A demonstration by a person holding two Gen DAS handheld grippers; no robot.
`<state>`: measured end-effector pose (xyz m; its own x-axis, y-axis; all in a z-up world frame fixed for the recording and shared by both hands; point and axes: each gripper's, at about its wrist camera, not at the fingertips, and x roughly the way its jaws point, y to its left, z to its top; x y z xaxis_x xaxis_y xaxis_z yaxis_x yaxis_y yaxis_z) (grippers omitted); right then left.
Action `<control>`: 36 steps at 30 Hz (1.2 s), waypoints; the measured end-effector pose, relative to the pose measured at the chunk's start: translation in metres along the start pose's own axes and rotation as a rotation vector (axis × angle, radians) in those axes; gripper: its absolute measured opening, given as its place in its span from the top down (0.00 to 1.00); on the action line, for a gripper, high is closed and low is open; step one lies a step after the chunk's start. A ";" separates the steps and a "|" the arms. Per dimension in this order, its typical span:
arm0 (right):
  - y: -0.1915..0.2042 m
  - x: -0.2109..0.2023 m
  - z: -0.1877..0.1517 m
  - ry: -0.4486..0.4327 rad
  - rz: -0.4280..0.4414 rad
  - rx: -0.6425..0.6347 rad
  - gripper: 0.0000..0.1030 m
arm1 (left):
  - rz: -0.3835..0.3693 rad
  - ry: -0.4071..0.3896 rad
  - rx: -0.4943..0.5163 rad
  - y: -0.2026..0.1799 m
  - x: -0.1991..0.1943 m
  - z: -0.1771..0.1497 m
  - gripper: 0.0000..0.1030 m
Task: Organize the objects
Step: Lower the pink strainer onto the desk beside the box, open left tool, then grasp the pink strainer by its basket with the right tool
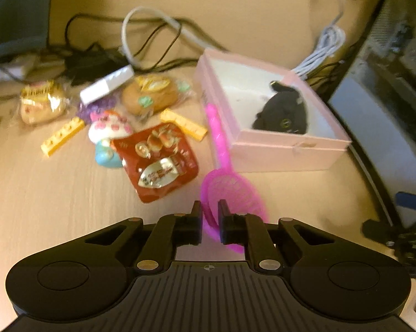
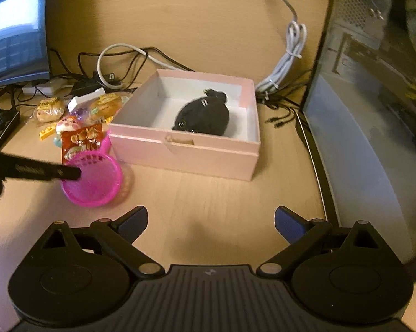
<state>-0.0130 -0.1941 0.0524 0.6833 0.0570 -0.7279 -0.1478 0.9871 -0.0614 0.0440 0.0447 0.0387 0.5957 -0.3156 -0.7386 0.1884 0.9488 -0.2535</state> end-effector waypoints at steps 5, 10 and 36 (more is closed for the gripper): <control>-0.004 -0.002 -0.011 0.021 0.002 0.015 0.04 | -0.024 -0.051 0.039 -0.002 -0.035 0.003 0.91; -0.003 -0.005 -0.019 0.027 0.018 0.017 0.04 | -0.046 -0.120 0.065 -0.012 -0.063 0.020 0.92; 0.049 -0.004 -0.008 -0.016 0.159 -0.008 0.00 | 0.127 -0.114 -0.087 0.054 -0.082 0.009 0.88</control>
<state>-0.0290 -0.1477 0.0468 0.6624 0.2146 -0.7178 -0.2603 0.9643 0.0482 0.0121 0.1218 0.0909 0.6959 -0.1849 -0.6939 0.0406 0.9749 -0.2191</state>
